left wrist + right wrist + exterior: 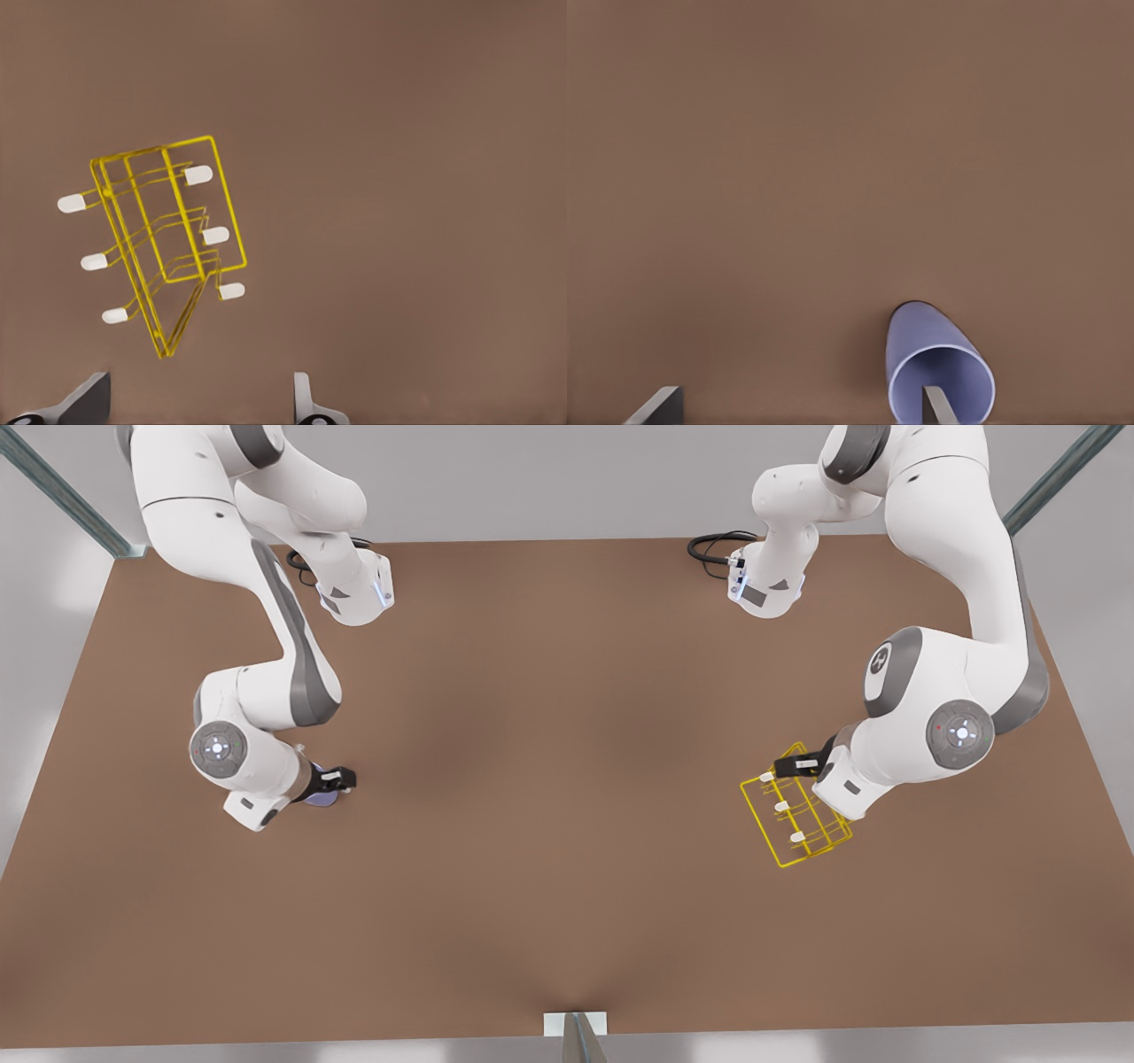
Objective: Place the cup on the cup holder
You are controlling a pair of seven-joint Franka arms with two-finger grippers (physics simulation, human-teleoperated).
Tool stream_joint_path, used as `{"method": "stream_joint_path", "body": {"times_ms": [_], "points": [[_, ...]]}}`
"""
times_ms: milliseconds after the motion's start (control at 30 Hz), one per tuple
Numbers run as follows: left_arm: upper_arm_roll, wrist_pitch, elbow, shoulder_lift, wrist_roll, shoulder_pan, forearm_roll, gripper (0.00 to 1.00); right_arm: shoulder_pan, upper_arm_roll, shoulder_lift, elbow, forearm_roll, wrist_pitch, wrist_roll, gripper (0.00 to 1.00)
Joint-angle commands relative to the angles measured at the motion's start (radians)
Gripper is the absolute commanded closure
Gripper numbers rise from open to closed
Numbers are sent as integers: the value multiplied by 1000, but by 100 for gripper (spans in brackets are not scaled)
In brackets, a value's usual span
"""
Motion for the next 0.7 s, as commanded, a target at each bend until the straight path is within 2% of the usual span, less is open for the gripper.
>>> {"method": "stream_joint_path", "body": {"times_ms": [0, 133, 333, 500, 667], "points": [[0, -21, 0, -1, -31, 0, 0, 0, -2, 1, -4, -16, -1, 3, 177, 0], [0, -21, 0, -1, -31, -3, 1, 0, -16, 3, -13, -105, -7, 130, 174, 0], [0, -21, 0, 0, -50, -8, 3, 0, -23, 9, -16, -122, -7, 141, 172, 0], [0, -21, -3, 0, -50, -8, 6, 0, -22, 46, -94, -252, -5, 215, 177, 0], [0, -21, -6, 6, -106, -11, 8, 0, -43, 46, -90, -272, -10, 248, 162, 0]]}}
